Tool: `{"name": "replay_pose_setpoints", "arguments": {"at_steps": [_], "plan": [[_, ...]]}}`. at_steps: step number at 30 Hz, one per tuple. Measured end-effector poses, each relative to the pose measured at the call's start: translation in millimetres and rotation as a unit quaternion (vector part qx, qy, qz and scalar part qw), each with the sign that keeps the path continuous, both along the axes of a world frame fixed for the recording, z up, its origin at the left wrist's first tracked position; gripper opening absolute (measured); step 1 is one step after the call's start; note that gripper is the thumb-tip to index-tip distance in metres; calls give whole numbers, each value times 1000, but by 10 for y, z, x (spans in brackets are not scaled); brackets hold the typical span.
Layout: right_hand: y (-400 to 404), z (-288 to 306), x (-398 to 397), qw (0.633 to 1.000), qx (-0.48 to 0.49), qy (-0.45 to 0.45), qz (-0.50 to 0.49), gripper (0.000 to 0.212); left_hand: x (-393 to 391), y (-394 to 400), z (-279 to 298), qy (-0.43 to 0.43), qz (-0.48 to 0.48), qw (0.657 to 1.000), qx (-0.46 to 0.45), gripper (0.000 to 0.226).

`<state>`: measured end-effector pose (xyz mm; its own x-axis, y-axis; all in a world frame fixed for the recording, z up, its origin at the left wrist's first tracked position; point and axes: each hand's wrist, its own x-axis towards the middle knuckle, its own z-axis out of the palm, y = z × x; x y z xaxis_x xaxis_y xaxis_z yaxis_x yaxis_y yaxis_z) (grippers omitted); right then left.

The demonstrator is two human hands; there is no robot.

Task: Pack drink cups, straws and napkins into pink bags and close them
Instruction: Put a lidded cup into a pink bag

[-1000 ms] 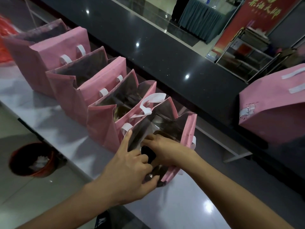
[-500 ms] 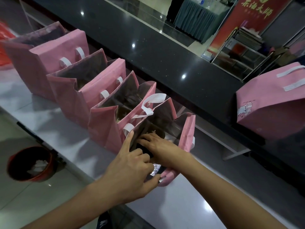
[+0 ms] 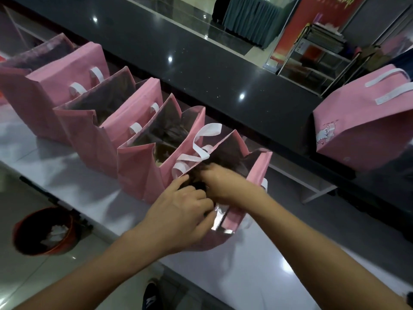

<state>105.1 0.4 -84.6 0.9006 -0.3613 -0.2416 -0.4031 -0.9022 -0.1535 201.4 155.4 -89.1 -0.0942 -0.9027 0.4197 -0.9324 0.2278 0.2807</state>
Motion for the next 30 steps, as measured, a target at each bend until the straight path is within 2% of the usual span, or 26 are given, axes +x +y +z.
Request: {"name": "replay_pose_setpoints", "arguments": {"at_steps": [3,6,9,11,16,21,25,30], "plan": [[-27,443,-183,989,6,-121,-81,26,-8,-78,122,67,-29,997,-8,30],[-18,752,-637,958,-2,-228,-172,22,-86,-185,282,92,-39,995,-21,27],[-8,824,-1206,924,-3,-295,-244,19,-283,-328,420,90,-63,994,-28,25],[30,817,-1618,909,-11,-308,-282,20,-515,-402,508,79,-79,993,-33,27],[329,596,-2841,886,-24,-247,-391,27,-1362,-514,544,53,-145,988,-19,25],[684,189,-4094,847,-2,-157,-507,42,-2395,-495,281,24,-199,976,86,37],[865,-166,-4686,837,12,-90,-539,54,-3051,-436,-31,-36,-220,959,178,36],[976,-481,-4898,858,28,-6,-514,73,-3529,-194,-285,-70,-220,942,243,38]]}}
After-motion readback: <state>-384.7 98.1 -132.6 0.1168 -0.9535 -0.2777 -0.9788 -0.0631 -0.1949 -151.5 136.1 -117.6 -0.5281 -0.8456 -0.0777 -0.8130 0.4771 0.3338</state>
